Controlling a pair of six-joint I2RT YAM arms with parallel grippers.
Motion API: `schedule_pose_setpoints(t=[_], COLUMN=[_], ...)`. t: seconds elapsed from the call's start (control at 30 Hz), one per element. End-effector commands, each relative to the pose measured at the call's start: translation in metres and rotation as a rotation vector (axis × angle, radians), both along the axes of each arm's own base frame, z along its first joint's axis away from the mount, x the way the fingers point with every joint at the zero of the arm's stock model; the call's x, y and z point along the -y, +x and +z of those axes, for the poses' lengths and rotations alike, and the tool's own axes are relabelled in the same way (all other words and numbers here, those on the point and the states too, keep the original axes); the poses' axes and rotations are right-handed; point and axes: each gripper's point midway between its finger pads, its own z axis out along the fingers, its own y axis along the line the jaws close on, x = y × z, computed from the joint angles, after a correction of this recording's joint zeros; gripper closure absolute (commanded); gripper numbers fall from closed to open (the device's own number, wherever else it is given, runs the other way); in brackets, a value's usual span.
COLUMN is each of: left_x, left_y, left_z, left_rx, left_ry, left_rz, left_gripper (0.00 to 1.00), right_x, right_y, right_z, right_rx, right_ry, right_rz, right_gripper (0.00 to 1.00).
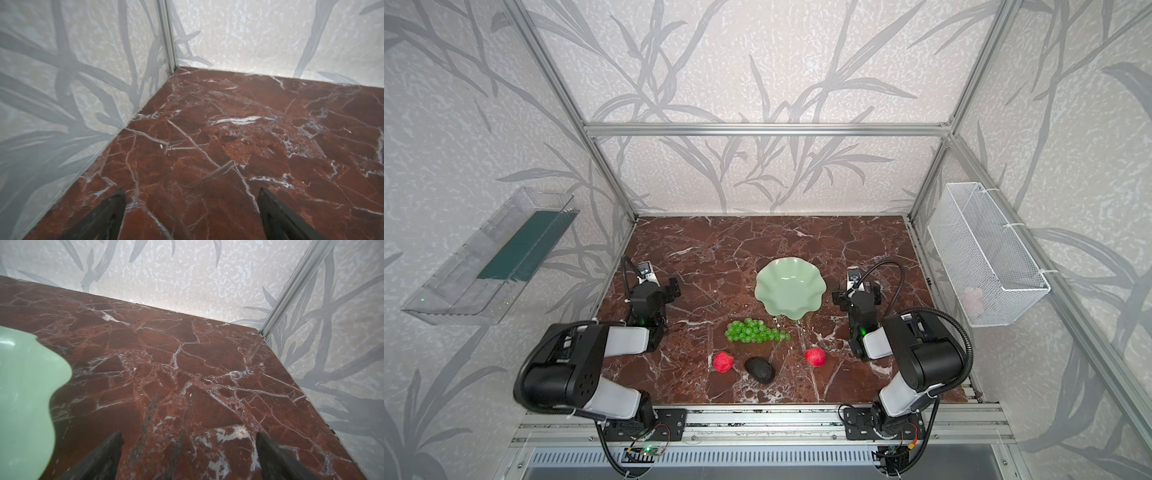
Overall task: Place and organize the fake fruits in the fruit bowl
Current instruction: 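Reach the right gripper to the red apple nearer the right arm and grasp it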
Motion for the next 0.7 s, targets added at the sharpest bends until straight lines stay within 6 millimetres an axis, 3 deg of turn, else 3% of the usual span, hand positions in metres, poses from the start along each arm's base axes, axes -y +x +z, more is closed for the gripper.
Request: schedule_pose_setpoints(t=[0.0, 0.13, 0.27, 0.37, 0.43, 0.47, 0.57, 0.67], left_x=[-0.028, -0.011, 0.007, 0.028, 0.037, 0.036, 0.036, 0.048], left_y=[-0.023, -0.016, -0.01, -0.013, -0.025, -0.03, -0.029, -0.031], left_z=[0.05, 0.092, 0.108, 0.124, 0.138, 0.138, 0.138, 0.139], left_rx=[0.085, 0.199, 0.299, 0.431, 0.55, 0.56, 0.344, 0.179], left_ry=[-0.104, -0.208, -0.348, -0.459, -0.454, -0.462, -0.482, -0.48], left_rz=[0.223, 0.115, 0.021, -0.119, -0.206, -0.199, -0.148, -0.186], left_gripper=[0.01, 0.01, 0.01, 0.01, 0.01, 0.01, 0.01, 0.04], right_x=[0.003, 0.008, 0.008, -0.019, -0.03, -0.042, -0.061, -0.073], right_y=[0.003, 0.011, 0.025, 0.026, 0.017, 0.011, -0.01, -0.038], right_z=[0.022, 0.027, 0.072, 0.094, 0.09, 0.085, 0.081, 0.071], right_rx=[0.083, 0.033, -0.083, -0.104, -0.166, -0.195, -0.232, -0.372], right_ry=[-0.006, -0.001, 0.029, 0.257, 0.408, 0.465, 0.626, 0.615], right_rz=[-0.021, -0.046, -0.093, 0.005, 0.035, 0.133, 0.284, 0.312], right_gripper=[0.01, 0.01, 0.01, 0.01, 0.01, 0.01, 0.01, 0.0])
